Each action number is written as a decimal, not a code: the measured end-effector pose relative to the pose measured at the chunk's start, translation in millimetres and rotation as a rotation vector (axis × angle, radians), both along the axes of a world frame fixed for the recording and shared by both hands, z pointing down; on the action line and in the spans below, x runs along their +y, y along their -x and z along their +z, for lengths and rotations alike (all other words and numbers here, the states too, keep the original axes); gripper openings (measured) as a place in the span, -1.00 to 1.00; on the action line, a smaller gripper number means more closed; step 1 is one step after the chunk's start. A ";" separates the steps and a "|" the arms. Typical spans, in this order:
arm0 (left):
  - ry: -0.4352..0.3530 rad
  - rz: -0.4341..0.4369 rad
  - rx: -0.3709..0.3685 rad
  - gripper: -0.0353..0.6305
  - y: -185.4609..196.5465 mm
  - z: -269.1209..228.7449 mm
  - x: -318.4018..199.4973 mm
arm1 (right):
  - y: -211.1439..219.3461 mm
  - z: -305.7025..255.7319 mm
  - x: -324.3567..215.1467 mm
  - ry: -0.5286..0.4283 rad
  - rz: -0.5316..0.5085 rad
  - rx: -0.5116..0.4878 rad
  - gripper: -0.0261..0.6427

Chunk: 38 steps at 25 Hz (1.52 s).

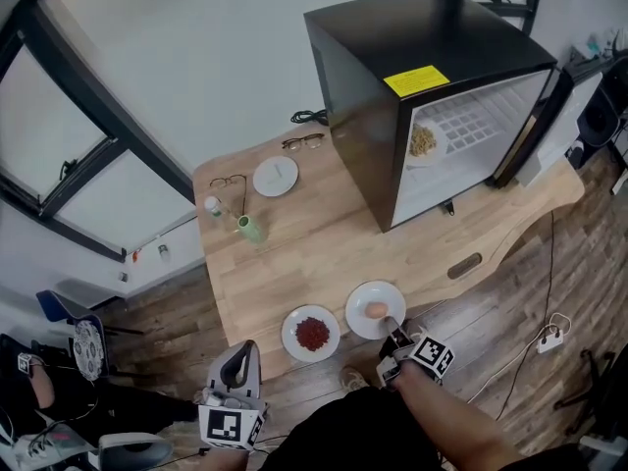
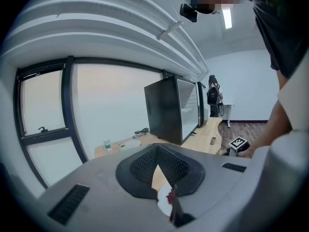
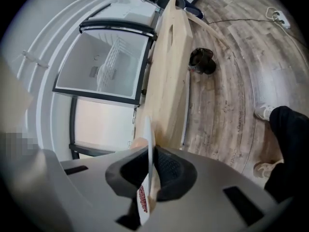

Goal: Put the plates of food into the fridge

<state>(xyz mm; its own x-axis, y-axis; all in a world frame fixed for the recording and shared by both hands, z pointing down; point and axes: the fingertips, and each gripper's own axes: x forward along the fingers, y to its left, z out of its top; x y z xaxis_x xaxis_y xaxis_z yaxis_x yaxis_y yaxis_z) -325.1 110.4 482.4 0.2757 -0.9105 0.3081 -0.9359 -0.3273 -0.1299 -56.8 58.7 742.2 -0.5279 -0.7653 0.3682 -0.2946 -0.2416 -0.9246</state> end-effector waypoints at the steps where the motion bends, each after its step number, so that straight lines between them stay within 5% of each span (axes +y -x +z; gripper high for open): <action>1: -0.002 0.006 0.005 -0.88 -4.1 0.1 -2.5 | -3.4 -3.5 -0.1 -0.006 0.006 -0.004 -0.82; 24: -0.068 0.110 0.093 -0.88 -140.1 -24.4 -100.8 | -154.3 -95.5 -79.6 -0.105 0.146 -0.023 -0.82; 38: -0.118 0.116 0.099 -0.88 -209.1 -50.2 -166.6 | -222.8 -170.3 -167.2 -0.198 0.111 -0.040 -0.82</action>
